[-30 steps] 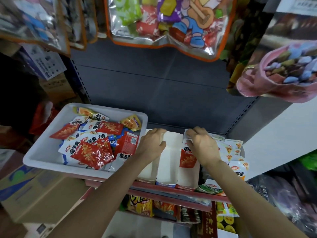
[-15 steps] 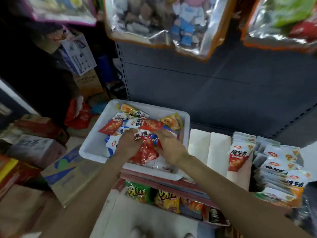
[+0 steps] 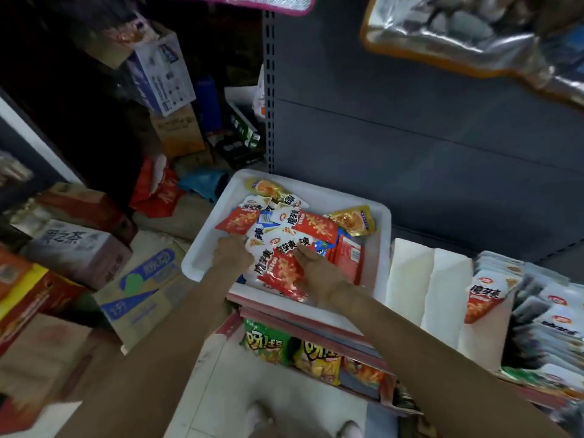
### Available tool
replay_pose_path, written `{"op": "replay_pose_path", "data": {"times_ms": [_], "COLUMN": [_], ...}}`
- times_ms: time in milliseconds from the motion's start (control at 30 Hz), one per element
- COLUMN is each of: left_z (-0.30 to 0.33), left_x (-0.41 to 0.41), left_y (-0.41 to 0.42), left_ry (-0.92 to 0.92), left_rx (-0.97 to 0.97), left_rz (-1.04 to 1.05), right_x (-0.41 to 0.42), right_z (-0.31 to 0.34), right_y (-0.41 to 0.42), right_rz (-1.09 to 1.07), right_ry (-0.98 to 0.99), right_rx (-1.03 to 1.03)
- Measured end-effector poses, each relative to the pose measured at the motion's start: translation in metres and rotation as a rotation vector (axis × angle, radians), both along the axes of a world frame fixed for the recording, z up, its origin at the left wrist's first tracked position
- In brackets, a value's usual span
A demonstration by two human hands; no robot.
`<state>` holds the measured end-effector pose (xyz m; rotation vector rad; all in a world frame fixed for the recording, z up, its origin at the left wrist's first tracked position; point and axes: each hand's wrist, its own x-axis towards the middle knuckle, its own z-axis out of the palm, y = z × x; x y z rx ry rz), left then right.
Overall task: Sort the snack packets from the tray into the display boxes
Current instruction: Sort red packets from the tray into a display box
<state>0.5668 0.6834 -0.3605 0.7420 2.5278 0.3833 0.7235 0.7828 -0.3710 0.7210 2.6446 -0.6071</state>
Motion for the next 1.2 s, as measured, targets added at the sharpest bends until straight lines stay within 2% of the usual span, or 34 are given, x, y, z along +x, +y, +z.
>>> {"op": "replay_pose_path", "data": {"times_ms": [67,200,333,467,600,833,1000,1200], "left_z": [0.003,0.017,0.043,0.061,0.075,0.096,0.095,0.085], "left_x": [-0.001,0.007,0.028,0.058,0.098,0.184,0.239,0.282], "left_y": [-0.002,-0.007,0.001,0.019,0.049,0.116,0.158,0.187], "left_ry": [-0.041,-0.012,-0.001,-0.028,-0.074,-0.159,-0.235,-0.163], "left_rx": [-0.022,0.183,0.47,0.632,0.76,0.829,0.799,0.761], "left_rz": [-0.038,-0.114,-0.215,-0.346,-0.334,-0.428,-0.529,-0.594], "right_x": [0.001,0.006,0.019,0.043,0.082,0.177,0.242,0.284], "right_z": [0.002,0.011,0.038,0.07,0.089,0.104,0.114,0.109], "right_y": [0.001,0.002,0.004,0.017,0.041,0.086,0.108,0.131], "right_rz": [-0.008,-0.065,-0.243,-0.338,-0.404,-0.561,-0.597,-0.612], "right_ry": [0.008,0.049,0.341,0.617,0.742,0.873,0.845,0.75], "right_rx": [-0.026,-0.115,-0.266,-0.264,-0.178,-0.01,0.121,0.203]}}
